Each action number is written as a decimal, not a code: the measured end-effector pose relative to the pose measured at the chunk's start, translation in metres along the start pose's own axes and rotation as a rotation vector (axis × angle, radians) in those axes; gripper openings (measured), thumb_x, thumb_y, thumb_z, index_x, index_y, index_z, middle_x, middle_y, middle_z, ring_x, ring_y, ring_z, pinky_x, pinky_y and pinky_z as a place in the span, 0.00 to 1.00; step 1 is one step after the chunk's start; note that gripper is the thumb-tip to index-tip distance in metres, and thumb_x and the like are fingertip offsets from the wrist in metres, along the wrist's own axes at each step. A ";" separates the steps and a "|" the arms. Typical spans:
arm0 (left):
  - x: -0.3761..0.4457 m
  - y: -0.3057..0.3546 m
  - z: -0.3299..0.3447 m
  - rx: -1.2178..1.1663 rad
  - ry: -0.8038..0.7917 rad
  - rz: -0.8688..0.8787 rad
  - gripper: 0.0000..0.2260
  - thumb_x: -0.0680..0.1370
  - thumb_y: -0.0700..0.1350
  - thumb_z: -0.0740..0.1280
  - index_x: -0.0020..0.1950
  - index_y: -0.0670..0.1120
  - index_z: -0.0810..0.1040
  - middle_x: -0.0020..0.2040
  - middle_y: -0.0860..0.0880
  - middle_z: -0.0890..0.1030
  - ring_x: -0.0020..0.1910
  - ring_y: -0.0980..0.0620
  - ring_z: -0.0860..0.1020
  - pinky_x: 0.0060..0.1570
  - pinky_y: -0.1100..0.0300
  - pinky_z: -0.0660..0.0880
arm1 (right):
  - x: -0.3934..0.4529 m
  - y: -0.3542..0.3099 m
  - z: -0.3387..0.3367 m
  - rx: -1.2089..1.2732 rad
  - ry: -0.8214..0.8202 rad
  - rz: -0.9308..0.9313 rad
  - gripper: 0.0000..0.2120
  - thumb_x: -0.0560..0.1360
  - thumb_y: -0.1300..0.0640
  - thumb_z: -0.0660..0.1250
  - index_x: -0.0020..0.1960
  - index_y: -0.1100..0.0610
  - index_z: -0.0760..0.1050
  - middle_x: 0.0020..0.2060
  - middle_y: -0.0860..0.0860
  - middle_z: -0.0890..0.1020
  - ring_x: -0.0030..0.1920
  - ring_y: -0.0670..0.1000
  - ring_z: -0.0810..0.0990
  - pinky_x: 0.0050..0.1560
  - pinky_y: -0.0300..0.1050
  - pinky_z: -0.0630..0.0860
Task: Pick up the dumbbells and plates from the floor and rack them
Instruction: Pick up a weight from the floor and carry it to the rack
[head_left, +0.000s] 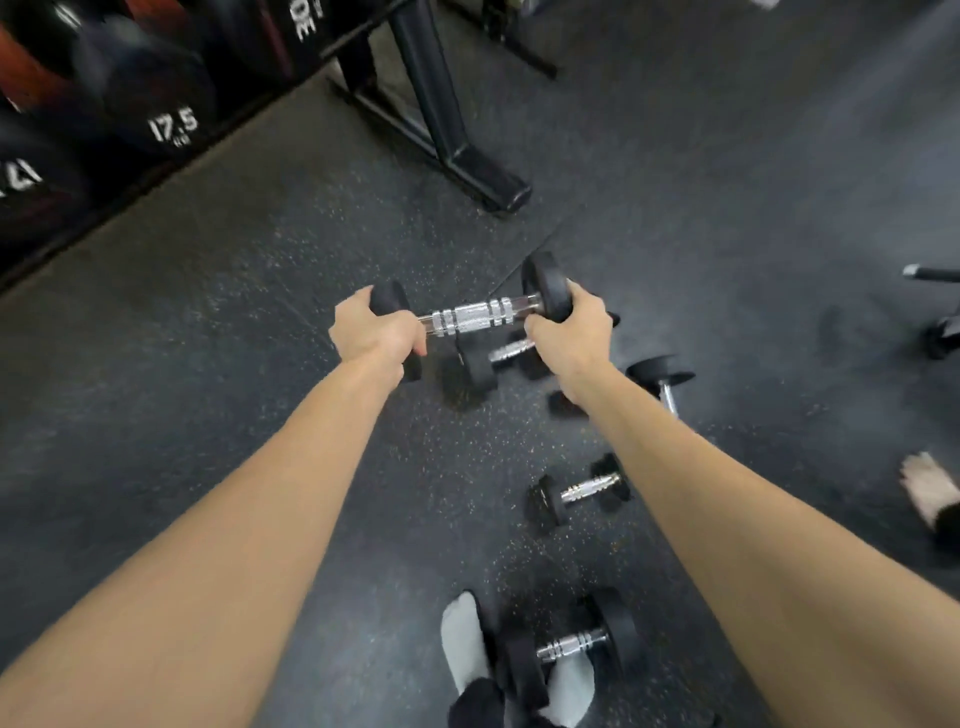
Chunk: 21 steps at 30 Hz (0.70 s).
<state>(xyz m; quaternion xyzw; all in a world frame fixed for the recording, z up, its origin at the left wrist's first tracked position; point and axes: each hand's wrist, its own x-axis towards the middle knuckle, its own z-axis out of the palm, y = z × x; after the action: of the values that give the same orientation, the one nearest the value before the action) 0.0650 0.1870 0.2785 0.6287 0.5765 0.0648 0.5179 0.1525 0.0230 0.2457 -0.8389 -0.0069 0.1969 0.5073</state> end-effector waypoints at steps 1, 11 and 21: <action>-0.007 0.032 -0.022 -0.023 0.007 0.052 0.35 0.63 0.29 0.75 0.68 0.50 0.80 0.54 0.50 0.78 0.51 0.48 0.74 0.40 0.63 0.72 | -0.005 -0.038 -0.006 0.020 0.009 -0.036 0.09 0.72 0.66 0.70 0.50 0.56 0.79 0.36 0.46 0.78 0.35 0.46 0.72 0.32 0.34 0.69; -0.092 0.304 -0.230 -0.204 0.084 0.509 0.36 0.60 0.30 0.73 0.68 0.47 0.80 0.58 0.48 0.81 0.59 0.43 0.77 0.39 0.62 0.75 | -0.056 -0.386 -0.058 0.212 0.068 -0.430 0.15 0.70 0.67 0.70 0.53 0.52 0.80 0.36 0.48 0.78 0.30 0.44 0.71 0.25 0.29 0.66; -0.101 0.451 -0.336 -0.268 0.149 0.712 0.33 0.60 0.27 0.71 0.63 0.49 0.82 0.48 0.48 0.81 0.36 0.49 0.75 0.17 0.67 0.70 | -0.055 -0.560 -0.044 0.374 0.084 -0.594 0.17 0.71 0.70 0.68 0.55 0.53 0.78 0.37 0.47 0.77 0.34 0.47 0.72 0.26 0.28 0.68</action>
<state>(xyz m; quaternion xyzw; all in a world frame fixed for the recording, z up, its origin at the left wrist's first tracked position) 0.1007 0.3915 0.8107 0.7098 0.3449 0.3608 0.4970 0.2223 0.2456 0.7593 -0.7003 -0.1937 0.0041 0.6870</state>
